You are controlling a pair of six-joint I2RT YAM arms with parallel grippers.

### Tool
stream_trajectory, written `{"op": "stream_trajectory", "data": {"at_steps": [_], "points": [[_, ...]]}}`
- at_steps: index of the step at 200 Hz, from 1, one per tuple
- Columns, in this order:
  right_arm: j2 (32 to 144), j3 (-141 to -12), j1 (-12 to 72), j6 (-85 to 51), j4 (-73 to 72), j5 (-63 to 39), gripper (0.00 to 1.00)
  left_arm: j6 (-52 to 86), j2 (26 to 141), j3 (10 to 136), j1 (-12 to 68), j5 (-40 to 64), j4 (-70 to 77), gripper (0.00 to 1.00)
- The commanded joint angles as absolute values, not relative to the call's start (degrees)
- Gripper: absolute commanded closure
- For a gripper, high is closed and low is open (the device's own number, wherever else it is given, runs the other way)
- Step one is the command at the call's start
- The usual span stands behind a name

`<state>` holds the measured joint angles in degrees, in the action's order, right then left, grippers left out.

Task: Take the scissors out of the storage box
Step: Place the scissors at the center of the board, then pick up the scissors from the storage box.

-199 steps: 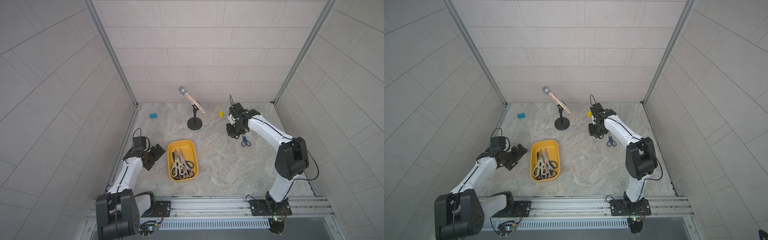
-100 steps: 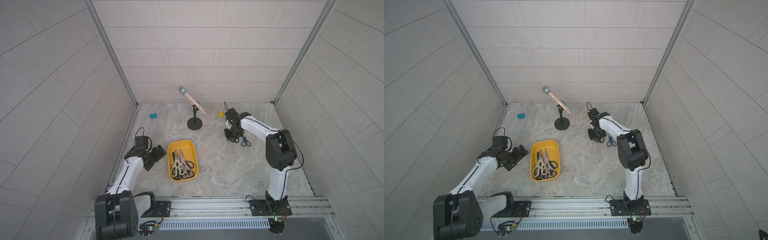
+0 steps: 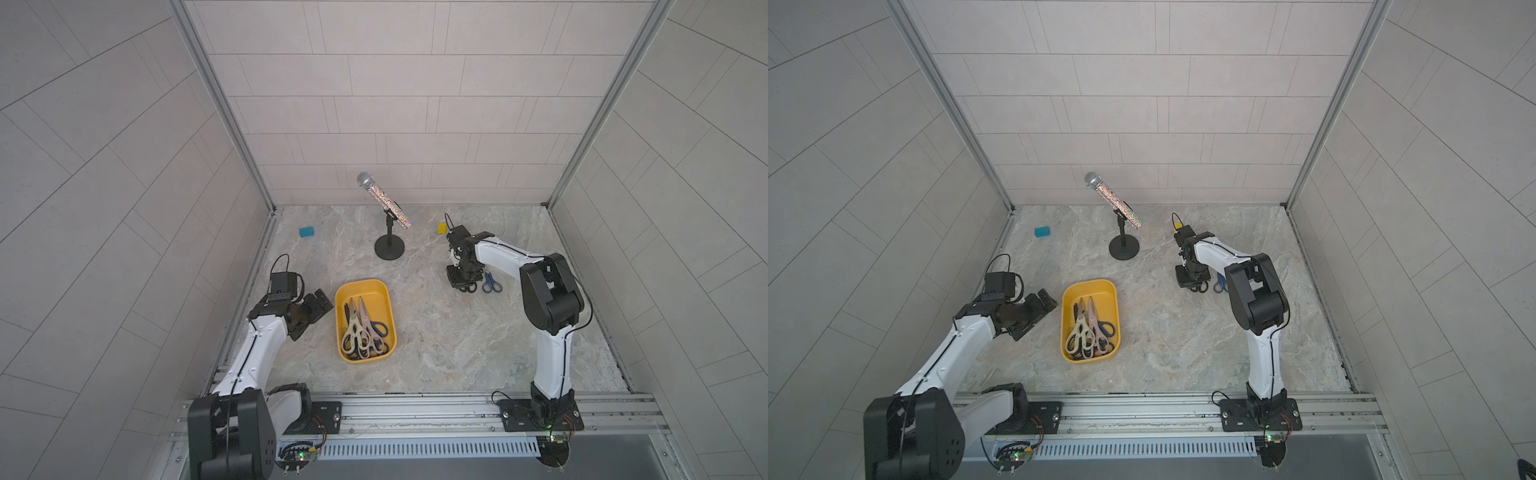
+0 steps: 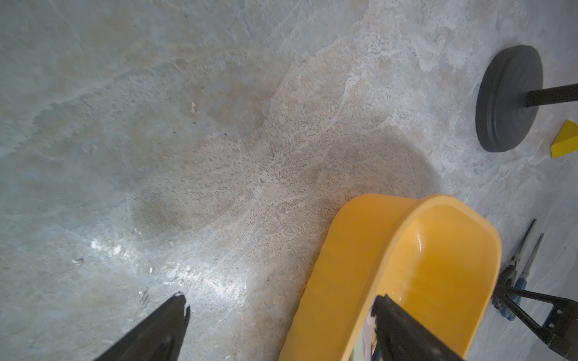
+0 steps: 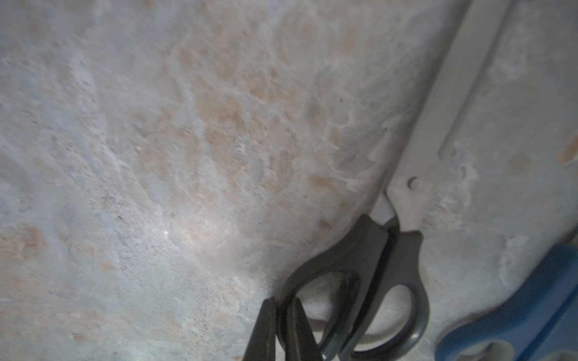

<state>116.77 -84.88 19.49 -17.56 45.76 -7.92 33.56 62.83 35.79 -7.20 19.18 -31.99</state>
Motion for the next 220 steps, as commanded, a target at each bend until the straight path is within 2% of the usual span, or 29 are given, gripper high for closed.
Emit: {"op": "stream_trajectory", "data": {"at_steps": [1,28,84,112,138,161,220], "points": [[116.79,-84.72,19.34,-17.93,46.29,-8.37,0.87,32.78,62.39,36.83,-6.95,18.45,-32.61,0.0],[114.22,-85.67,19.42,-18.02,47.75,-8.07,0.79,32.9,62.5,36.75,-6.95,18.51,-32.54,0.0],[106.31,-88.6,24.02,-18.66,52.9,-3.77,0.77,33.43,62.15,36.61,-6.95,18.81,-32.69,0.0],[101.91,-87.25,29.6,-21.48,52.74,-5.56,0.76,35.35,61.71,35.74,-7.03,19.04,-31.94,0.0],[99.06,-85.99,36.22,-24.76,51.23,-7.3,0.67,38.9,61.29,33.59,-6.98,20.15,-29.26,0.0],[98.03,-85.96,41.76,-27.54,49.96,-9.45,0.67,39.81,61.22,33.13,-7.11,19.48,-28.82,0.0],[103.27,-88.33,54.33,-30.85,45.02,-14.48,0.58,44.53,61.09,32.59,-10.07,22.16,-26.04,0.0]]}}
